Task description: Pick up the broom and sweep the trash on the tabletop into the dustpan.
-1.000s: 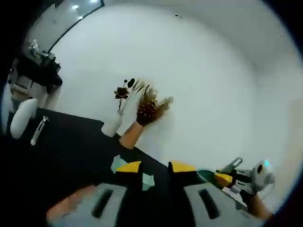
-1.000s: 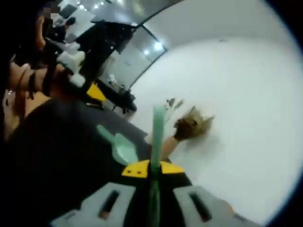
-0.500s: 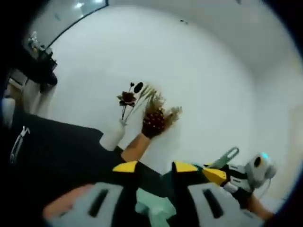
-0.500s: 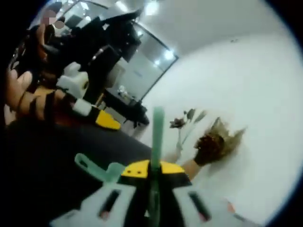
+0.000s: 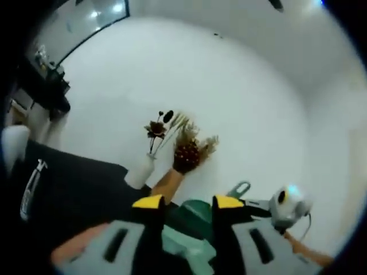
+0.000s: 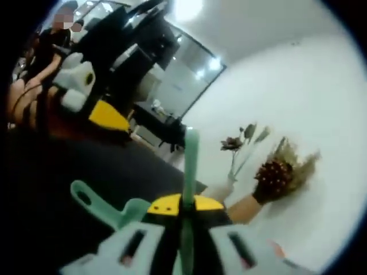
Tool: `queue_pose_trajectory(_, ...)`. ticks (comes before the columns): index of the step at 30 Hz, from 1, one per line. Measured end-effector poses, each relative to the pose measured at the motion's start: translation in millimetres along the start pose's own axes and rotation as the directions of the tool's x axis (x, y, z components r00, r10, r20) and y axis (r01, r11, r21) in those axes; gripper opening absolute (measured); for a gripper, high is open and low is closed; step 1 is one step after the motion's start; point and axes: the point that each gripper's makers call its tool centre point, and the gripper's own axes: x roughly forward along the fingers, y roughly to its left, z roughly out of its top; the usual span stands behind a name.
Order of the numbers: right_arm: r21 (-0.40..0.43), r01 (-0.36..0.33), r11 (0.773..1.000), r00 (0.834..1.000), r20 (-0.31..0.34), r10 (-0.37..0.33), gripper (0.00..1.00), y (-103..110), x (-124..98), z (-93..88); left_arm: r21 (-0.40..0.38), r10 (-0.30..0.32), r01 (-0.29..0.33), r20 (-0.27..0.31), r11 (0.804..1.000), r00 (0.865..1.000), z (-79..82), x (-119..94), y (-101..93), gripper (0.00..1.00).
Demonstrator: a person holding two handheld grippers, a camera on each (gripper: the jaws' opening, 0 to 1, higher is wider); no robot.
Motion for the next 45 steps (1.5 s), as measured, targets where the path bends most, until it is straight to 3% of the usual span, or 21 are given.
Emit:
queue_pose_trajectory(5,-0.038,-0.016,0.999,1.000,-0.009,0.016,0.07,4.4,0.3,-5.0,0.005,-0.001,0.001,-0.022,1.000,1.000,-5.9,1.3,-1.1,0.35)
queue_pose_trajectory(14,-0.023,-0.023,0.999,1.000,0.005,0.023,0.07,0.3,1.5,-9.0,0.005,0.002,-0.002,-0.035,1.000,0.999,-9.6,0.9,-0.6,0.34)
queue_pose_trajectory(18,-0.073,-0.009,0.997,1.000,0.015,0.010,0.06,-0.5,3.5,-11.2,0.004,-0.002,0.002,-0.049,1.000,0.999,-12.8,1.5,-0.9,0.34)
queue_pose_trajectory(24,-0.078,-0.066,0.995,0.998,0.005,0.067,0.06,10.9,7.6,-19.5,0.009,-0.002,0.003,-0.050,1.000,0.999,-12.8,1.9,-0.8,0.34)
queue_pose_trajectory(32,-0.059,-0.094,0.994,0.995,0.031,0.096,0.07,11.8,7.0,-21.5,0.010,-0.008,0.008,-0.048,1.000,0.999,-11.6,2.2,-2.3,0.33)
queue_pose_trajectory(45,-0.102,-0.121,0.987,0.992,0.009,0.123,0.07,21.4,14.0,-31.3,0.061,-0.024,0.029,-0.071,0.998,0.997,-15.6,4.5,-9.4,0.33)
